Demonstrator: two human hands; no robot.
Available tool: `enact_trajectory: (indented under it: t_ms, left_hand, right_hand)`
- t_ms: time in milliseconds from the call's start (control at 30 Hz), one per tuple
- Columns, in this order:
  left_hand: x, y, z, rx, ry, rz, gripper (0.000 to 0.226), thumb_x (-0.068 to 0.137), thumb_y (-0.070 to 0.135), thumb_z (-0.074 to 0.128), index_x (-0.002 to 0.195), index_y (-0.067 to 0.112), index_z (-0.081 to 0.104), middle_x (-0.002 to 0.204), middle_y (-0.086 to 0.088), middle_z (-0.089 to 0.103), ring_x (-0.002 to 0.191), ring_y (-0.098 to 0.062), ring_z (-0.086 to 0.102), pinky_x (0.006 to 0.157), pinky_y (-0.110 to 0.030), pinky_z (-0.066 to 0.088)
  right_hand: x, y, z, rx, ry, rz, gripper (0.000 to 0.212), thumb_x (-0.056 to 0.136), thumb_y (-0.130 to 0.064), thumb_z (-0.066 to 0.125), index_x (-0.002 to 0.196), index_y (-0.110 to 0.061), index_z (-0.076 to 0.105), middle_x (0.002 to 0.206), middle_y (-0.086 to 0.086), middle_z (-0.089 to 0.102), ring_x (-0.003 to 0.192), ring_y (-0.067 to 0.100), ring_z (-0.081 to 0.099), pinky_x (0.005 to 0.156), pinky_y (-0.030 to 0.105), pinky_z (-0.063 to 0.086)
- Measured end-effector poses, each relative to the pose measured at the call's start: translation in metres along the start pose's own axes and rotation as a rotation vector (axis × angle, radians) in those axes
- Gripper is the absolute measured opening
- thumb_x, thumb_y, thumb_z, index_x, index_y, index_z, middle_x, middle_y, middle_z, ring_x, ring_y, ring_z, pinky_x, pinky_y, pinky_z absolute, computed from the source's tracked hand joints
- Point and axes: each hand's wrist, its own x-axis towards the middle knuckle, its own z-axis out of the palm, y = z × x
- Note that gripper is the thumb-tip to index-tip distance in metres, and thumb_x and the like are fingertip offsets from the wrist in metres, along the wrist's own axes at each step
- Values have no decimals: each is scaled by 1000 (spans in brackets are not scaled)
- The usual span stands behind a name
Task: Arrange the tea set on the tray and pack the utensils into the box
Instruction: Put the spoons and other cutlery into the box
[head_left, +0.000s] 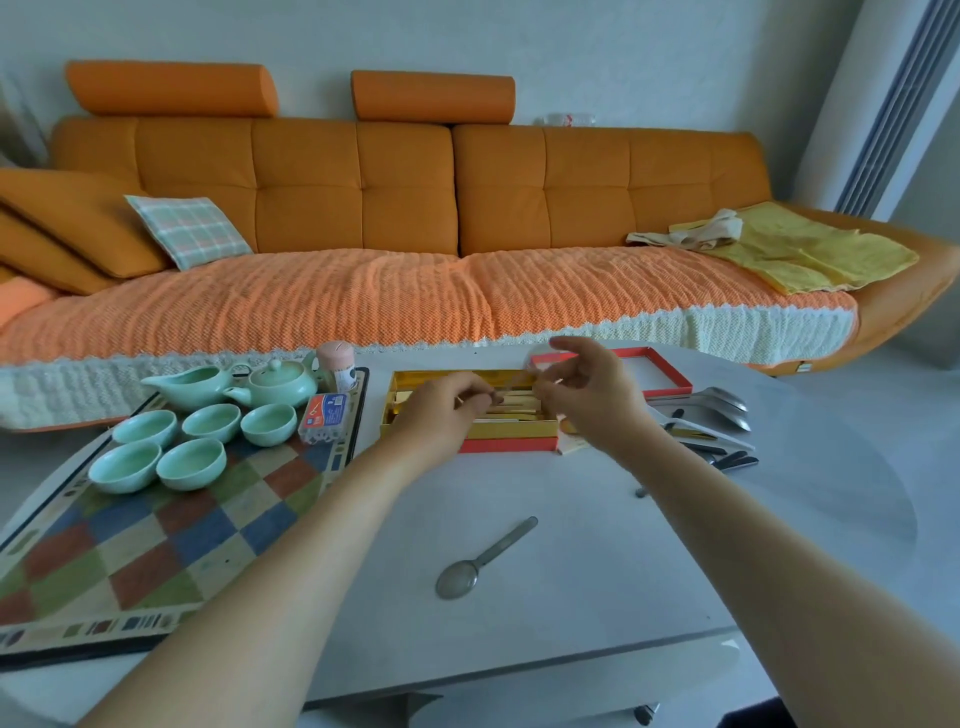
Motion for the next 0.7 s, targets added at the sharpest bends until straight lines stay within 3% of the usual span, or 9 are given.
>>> enact_trajectory:
  t_ms: [67, 200, 300, 400, 500, 567, 700]
  left_hand:
    - [3, -3, -4, -125, 54, -22, 11, 98, 26, 57, 92, 31, 65, 76, 15, 59, 73, -10, 54, 67, -30, 42]
    - [5, -4, 2, -243, 32, -46, 13, 98, 22, 58, 91, 28, 68, 76, 14, 64, 74, -9, 58, 73, -30, 45]
    - [8, -11, 3, -173, 78, -68, 13, 98, 23, 57, 102, 23, 69, 96, 9, 70, 91, -10, 64, 83, -32, 50]
    - [11, -22, -8, 41, 316, -44, 21, 101, 21, 50, 115, 19, 65, 113, 4, 66, 104, -12, 60, 85, -24, 44]
    - [12, -36, -18, 118, 488, 51, 25, 101, 18, 46, 122, 15, 58, 118, -1, 62, 110, -18, 57, 92, -35, 48]
    - [12, -45, -19, 254, 417, 137, 32, 100, 17, 45, 131, 15, 52, 125, -4, 57, 117, -22, 51, 96, -41, 45]
    - [5, -58, -14, 469, 12, 207, 40, 103, 31, 43, 140, 19, 50, 142, 1, 48, 129, -20, 43, 106, -40, 36]
  right_hand:
    - [4, -7, 8, 220, -5, 109, 49, 88, -19, 74, 130, -28, 50, 90, 1, 74, 79, 18, 73, 72, 34, 61]
    - [8, -16, 31, 200, -100, 127, 14, 94, -15, 65, 105, -15, 74, 91, 4, 76, 86, 19, 72, 73, 28, 57]
    - [18, -19, 47, 182, -49, 85, 15, 95, -12, 61, 90, -18, 75, 84, 2, 76, 80, 18, 72, 74, 31, 56]
    - [29, -12, 55, -165, 44, -34, 19, 98, -20, 55, 101, -23, 74, 78, -2, 72, 60, 16, 59, 63, 33, 50]
    - [37, 1, 62, -673, -47, -139, 29, 101, -25, 47, 114, -28, 73, 94, 1, 66, 76, 20, 59, 62, 30, 47]
    - [39, 9, 68, -782, -157, -82, 36, 100, -20, 42, 120, -30, 70, 101, 0, 63, 82, 22, 60, 63, 30, 48]
    - [40, 12, 75, -714, -276, 29, 42, 97, -10, 38, 126, -22, 67, 103, 4, 67, 72, 17, 58, 54, 24, 42]
